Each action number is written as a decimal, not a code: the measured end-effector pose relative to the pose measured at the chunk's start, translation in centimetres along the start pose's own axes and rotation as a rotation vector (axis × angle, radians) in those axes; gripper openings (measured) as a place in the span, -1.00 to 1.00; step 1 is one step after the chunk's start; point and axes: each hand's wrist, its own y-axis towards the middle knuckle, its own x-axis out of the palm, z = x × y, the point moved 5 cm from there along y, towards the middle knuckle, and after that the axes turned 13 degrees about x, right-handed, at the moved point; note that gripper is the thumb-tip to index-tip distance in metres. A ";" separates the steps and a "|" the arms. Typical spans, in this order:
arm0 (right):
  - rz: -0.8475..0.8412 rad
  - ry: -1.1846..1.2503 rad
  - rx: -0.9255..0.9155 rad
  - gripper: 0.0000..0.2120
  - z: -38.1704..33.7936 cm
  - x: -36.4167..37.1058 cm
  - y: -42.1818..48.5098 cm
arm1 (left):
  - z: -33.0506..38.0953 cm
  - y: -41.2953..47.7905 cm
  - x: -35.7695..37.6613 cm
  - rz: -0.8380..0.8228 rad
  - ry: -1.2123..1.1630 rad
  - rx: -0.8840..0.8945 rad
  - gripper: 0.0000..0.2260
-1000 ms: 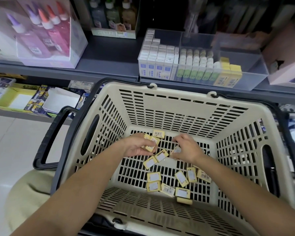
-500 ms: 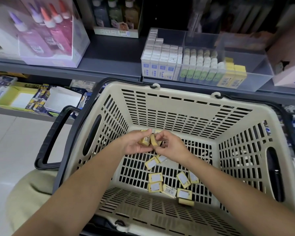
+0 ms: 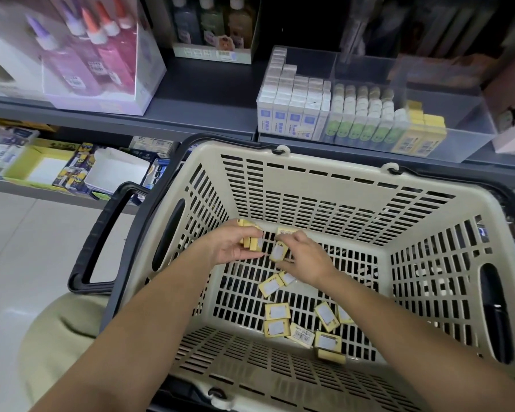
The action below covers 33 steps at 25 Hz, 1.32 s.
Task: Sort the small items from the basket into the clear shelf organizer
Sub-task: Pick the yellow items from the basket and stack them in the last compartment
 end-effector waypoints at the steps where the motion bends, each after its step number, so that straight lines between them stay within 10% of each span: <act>1: -0.009 -0.045 -0.004 -0.43 -0.5 0.6 0.1 | -0.1 0.0 -0.2 0.007 0.019 -0.003 -0.75; 8: -0.091 0.335 0.110 -0.46 -0.9 -0.5 -0.2 | 0.1 -0.2 0.8 -0.049 0.030 -0.007 -0.82; 11: -0.137 0.656 0.079 -0.90 -0.6 -4.5 -1.6 | 1.4 -0.6 2.7 -0.110 0.011 0.053 -0.82; 19: -0.103 0.610 -0.056 -0.89 1.1 -14.9 -5.8 | 6.0 -3.6 9.2 -0.234 -0.056 0.274 -0.77; 33: 0.655 0.297 0.054 -0.85 11.7 -34.6 -4.7 | 15.3 -4.6 20.1 -0.291 -0.021 0.572 -0.68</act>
